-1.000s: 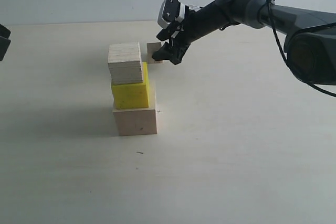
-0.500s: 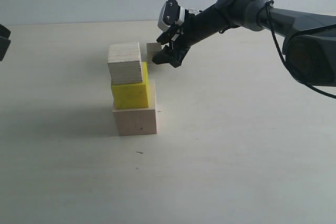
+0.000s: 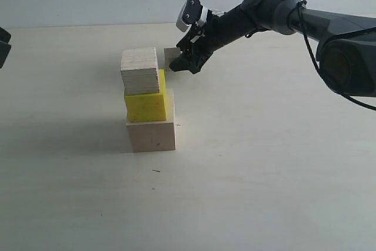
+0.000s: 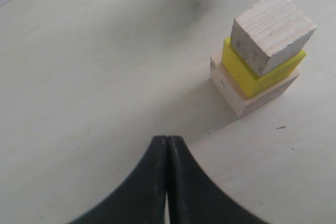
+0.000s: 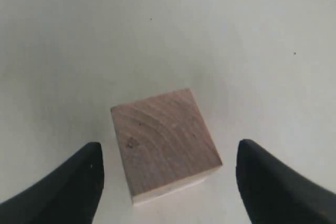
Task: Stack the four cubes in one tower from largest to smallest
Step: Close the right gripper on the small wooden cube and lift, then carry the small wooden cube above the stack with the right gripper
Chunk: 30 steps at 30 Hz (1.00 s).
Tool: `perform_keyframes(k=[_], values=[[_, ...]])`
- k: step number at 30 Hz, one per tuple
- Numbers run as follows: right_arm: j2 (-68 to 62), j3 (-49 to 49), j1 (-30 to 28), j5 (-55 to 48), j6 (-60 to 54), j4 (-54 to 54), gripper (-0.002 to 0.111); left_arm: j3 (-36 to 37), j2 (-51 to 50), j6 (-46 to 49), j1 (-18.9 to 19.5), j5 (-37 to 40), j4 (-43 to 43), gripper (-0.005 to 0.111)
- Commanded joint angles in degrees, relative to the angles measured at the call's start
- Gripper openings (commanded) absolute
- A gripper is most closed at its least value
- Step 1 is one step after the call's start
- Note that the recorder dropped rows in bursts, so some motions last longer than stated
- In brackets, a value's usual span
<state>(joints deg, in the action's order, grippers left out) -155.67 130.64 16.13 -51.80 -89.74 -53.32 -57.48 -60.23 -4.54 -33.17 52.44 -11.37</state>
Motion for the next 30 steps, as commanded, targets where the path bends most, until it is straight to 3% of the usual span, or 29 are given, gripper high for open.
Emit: perform_keyframes(k=[1, 8, 12, 13, 15, 18, 20, 22, 28, 30], values=[[0.10, 0.60, -0.09, -0.15, 0.13, -0.67, 0.068, 0.16, -0.18, 0.04, 0.12, 0.04, -0.38, 0.000], [0.10, 0.60, -0.09, -0.45, 0.24, -0.67, 0.064, 0.16, -0.18, 0.04, 0.12, -0.19, -0.40, 0.000], [0.10, 0.60, -0.09, -1.90, 0.24, -0.67, 0.037, 0.16, -0.18, 0.04, 0.12, -0.19, -0.40, 0.000], [0.10, 0.60, -0.09, -2.75, 0.24, -0.67, 0.021, 0.16, -0.18, 0.04, 0.12, -0.19, -0.40, 0.000], [0.10, 0.60, -0.09, -3.76, 1.46, -0.22, 0.000, 0.16, -0.18, 0.04, 0.12, -0.19, -0.40, 0.000], [1.12, 0.60, -0.09, -3.77, 11.27, 5.25, 0.000, 0.16, -0.18, 0.04, 0.12, -0.19, -0.40, 0.000], [2.75, 0.60, -0.09, -3.30, 18.80, 16.61, 0.000, 0.16, -0.18, 0.04, 0.12, -0.19, -0.40, 0.000], [4.70, 0.60, -1.04, -3.98, 26.23, 21.30, 0.000, 0.16, -0.18, 0.04, 0.12, -0.19, -0.40, 0.000], [12.63, 0.60, -7.08, -16.91, 24.77, 15.32, 0.000, 0.16, -0.18, 0.04, 0.12, -0.19, -0.40, 0.000], [15.22, 0.60, -8.31, -18.17, 19.65, 7.95, 0.000, 0.16, -0.18, 0.04, 0.12, -0.19, -0.40, 0.000]])
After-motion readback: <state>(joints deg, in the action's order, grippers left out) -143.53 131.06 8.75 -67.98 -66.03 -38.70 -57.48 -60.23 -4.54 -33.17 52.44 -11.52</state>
